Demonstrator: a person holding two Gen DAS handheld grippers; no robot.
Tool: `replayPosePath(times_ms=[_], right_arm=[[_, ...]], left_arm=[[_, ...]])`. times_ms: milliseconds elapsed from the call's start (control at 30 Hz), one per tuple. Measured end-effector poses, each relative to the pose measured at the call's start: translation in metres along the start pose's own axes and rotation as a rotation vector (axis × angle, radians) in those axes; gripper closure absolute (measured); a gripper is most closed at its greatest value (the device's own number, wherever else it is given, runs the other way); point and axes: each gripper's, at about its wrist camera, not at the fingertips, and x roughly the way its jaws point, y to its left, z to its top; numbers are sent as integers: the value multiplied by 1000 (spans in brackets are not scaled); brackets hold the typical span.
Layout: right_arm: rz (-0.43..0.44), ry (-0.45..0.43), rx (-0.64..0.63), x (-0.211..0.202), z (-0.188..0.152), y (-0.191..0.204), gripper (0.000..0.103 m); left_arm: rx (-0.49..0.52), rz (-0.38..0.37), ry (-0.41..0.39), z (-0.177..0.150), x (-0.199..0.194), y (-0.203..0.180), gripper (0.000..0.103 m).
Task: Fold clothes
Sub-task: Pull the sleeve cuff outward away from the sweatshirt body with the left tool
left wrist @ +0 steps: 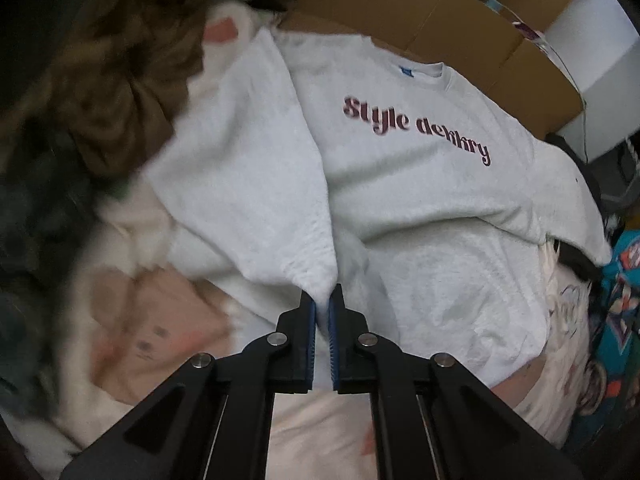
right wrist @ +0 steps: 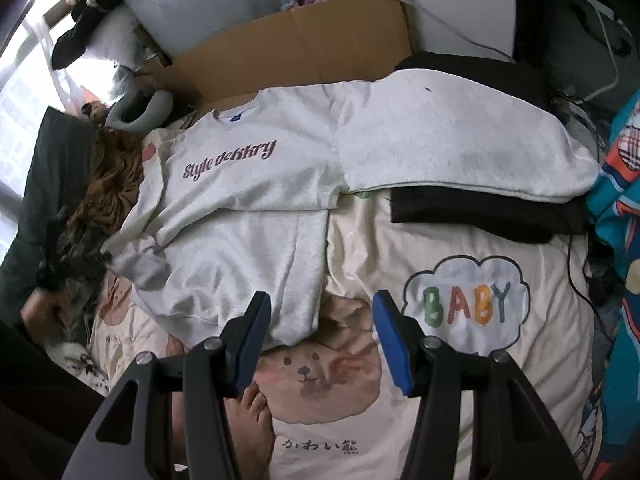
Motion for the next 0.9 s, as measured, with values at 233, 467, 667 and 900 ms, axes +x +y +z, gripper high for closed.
replayPosePath(times_ms=[233, 467, 667, 900], right_arm=[[64, -16, 12, 4, 0, 10, 53], [94, 3, -8, 8, 5, 21, 53], [87, 9, -17, 16, 15, 26, 53], [91, 38, -29, 31, 26, 34, 52]], left_arm=[[99, 97, 14, 35, -50, 25, 99], [166, 172, 12, 71, -78, 43, 99], [226, 246, 16, 99, -98, 61, 99], [263, 369, 50, 136, -104, 108, 99]])
